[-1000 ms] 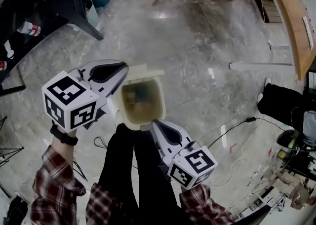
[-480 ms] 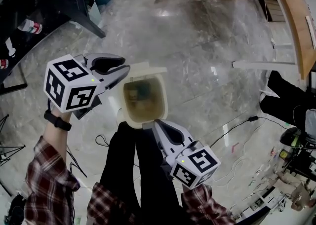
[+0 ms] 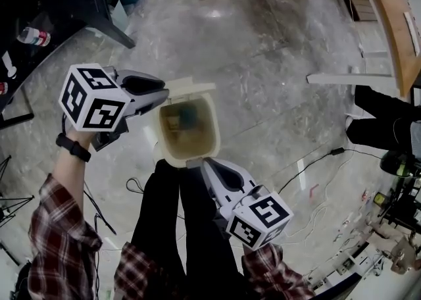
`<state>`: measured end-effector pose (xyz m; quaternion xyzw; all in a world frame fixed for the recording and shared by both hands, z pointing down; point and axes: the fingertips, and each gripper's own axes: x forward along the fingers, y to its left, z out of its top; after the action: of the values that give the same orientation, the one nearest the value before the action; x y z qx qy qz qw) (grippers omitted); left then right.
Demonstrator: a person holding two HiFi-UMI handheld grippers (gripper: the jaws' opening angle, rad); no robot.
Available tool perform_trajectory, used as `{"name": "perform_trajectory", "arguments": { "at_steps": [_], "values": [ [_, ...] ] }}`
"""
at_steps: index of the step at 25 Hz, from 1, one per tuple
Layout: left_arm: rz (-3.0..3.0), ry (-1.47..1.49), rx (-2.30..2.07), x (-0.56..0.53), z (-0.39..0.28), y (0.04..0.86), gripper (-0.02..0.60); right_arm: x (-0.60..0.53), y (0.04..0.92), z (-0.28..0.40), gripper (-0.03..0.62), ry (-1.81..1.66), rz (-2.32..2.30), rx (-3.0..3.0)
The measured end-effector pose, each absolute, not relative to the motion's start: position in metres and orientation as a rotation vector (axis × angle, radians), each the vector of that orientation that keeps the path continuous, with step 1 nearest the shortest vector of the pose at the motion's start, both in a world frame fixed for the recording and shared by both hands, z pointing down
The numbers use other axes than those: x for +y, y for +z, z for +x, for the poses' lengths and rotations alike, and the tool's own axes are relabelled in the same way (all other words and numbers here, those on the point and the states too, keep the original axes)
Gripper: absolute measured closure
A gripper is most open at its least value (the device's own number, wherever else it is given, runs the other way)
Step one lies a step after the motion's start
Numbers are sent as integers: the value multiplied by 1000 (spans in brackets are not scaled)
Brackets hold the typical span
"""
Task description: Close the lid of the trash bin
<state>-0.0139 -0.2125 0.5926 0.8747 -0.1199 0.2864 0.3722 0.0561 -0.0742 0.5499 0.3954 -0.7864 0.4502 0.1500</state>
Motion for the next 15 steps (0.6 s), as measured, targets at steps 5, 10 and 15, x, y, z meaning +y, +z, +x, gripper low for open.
{"name": "perform_trajectory", "arguments": {
  "at_steps": [5,10,15],
  "values": [
    [2197,719,-253,-192,-8,594,503,-75,547,59,582,1297,1155,-2268],
    [2180,741,-178,-159,0,597,503,-78,539,60,582,1293,1177,-2289],
    [2164,766,-137,-115,11,610,504,-72,538,65,582,1292,1194,-2292]
  ]
}}
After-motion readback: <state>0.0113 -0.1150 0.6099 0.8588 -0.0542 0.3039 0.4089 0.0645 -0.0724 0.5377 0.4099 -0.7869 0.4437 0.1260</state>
